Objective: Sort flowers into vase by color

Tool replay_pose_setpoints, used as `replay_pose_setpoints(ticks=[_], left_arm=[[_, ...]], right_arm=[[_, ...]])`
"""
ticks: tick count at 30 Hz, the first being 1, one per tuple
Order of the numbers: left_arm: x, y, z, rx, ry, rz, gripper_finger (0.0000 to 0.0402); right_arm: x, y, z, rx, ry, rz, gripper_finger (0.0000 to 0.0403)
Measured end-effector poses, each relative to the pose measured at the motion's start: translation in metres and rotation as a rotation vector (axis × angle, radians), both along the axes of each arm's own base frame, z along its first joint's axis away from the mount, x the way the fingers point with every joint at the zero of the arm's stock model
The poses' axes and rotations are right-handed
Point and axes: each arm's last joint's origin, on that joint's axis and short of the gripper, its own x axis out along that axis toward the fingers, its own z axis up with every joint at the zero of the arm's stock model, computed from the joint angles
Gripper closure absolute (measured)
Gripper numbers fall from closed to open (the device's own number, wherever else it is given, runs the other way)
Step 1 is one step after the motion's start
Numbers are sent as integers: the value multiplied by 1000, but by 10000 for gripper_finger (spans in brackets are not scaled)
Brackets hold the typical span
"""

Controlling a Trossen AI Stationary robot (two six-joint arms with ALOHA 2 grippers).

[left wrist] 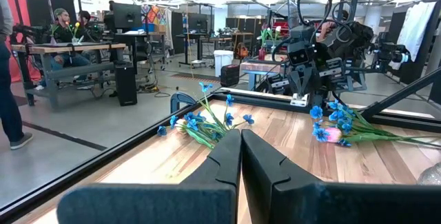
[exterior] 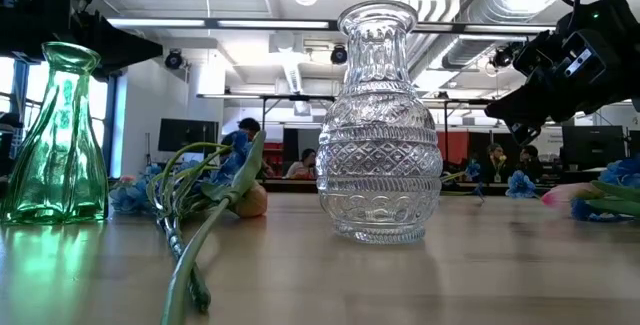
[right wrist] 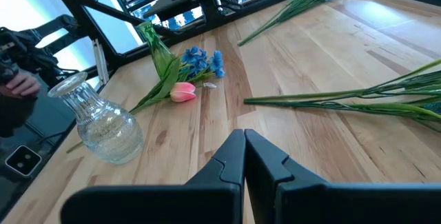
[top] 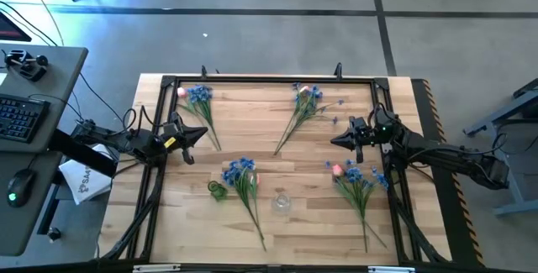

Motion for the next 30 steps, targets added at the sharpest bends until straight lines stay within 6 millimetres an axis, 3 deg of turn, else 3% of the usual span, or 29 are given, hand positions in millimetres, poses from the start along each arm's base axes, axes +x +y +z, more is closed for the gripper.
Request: replay_pose_setpoints(ticks=[4,8,12,16,20,23,26,30], left_arm=[[0,0,0,0,0,0,401],[0,0,0,-24,-10,-2,401],[0,0,0,-111,-48,-7,401],[0,0,1,-93,-48,-3,401],[0,0,1,-85,-51,-3,401],[0,0,1,-82,-49,-3,401],[0,0,1,-62,-41,-1,401],[1,-1,0,-108,-45,-51,401]], right_arm=[[1,-1,6,179,-43,-64,402],[3,-5,21,297,-198,-193,402],[5,3,44,231,-415,-111,402],[7,16,60,115,-591,-68,402],[11,24,60,135,-590,-59,402],[14,22,66,276,-617,-168,402],[17,17,75,295,-658,-358,402],[38,18,72,344,-411,-428,402]])
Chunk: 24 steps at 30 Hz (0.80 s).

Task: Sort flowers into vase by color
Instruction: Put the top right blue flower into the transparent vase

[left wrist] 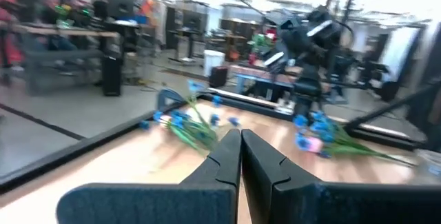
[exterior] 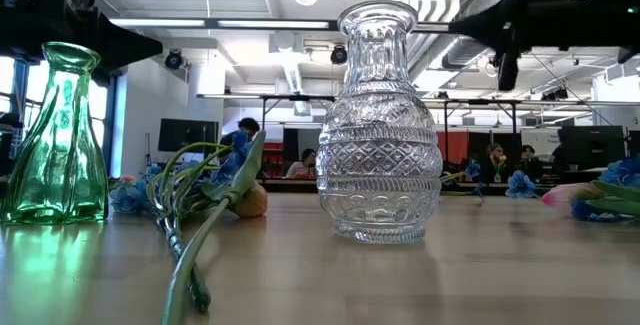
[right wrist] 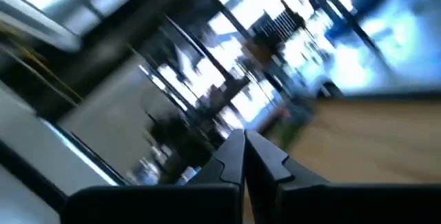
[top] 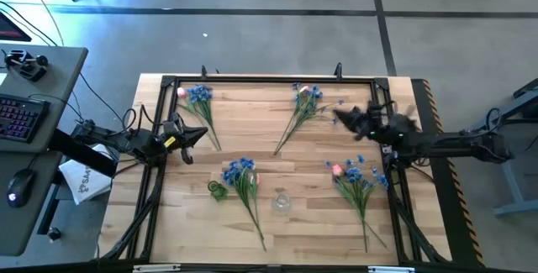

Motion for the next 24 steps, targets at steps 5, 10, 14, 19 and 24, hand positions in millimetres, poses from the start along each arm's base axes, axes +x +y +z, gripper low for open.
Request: replay_pose_setpoints(ticks=[5,10,14,19,24], left_arm=[[1,-1,0,-5,0,-33,401],[1,-1,-1,49,25,-26,401],[1,-1,-1,68,33,-17,401],[1,-1,-1,68,34,-10,401],[1,-1,-1,46,26,-10,401]], right_arm=[[38,0,5,21,317,-67,402],[83,-10,2,64,718,-87,397],[112,-25,-15,37,1018,-65,355],[150,-38,-35,73,1099,45,255],[171,-48,-58,227,1174,3,161]])
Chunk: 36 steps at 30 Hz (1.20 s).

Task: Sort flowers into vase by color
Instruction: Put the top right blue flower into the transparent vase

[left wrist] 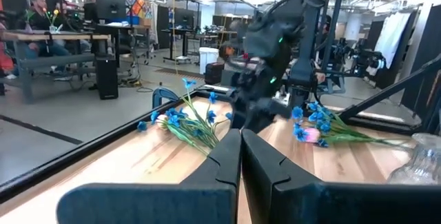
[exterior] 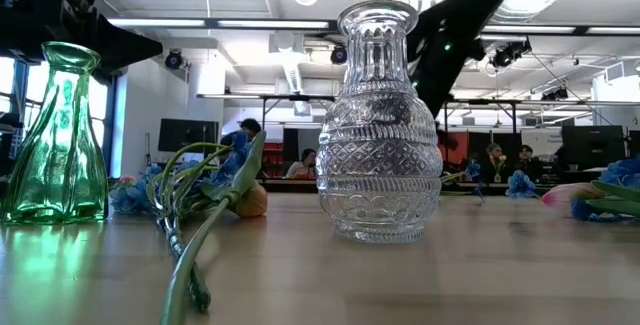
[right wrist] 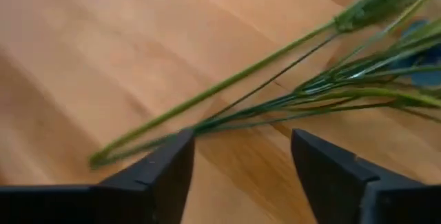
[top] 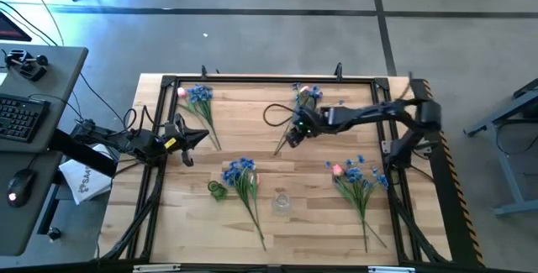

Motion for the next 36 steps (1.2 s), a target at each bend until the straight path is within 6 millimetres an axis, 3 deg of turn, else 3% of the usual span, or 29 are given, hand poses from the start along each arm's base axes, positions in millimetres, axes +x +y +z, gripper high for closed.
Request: replay_pose_setpoints(ticks=[6,19,22,30,33,36], left_arm=[[0,0,0,-3,2,-1,401],[5,-1,-6,-17,61,-3,401],[6,-2,-7,-26,67,-3,401],[6,-2,-7,-37,68,-2,401],[6,-2,-7,-55,62,-3,401],[6,-2,-7,-71,56,-3,401]], right_arm=[[11,-11,-14,138,48,-191,139],[11,-37,-24,102,83,-261,207],[7,-36,-21,93,125,-222,238],[-29,-24,-3,103,414,-181,329],[-34,-18,9,75,436,-127,337],[-35,-14,15,64,430,-88,319]])
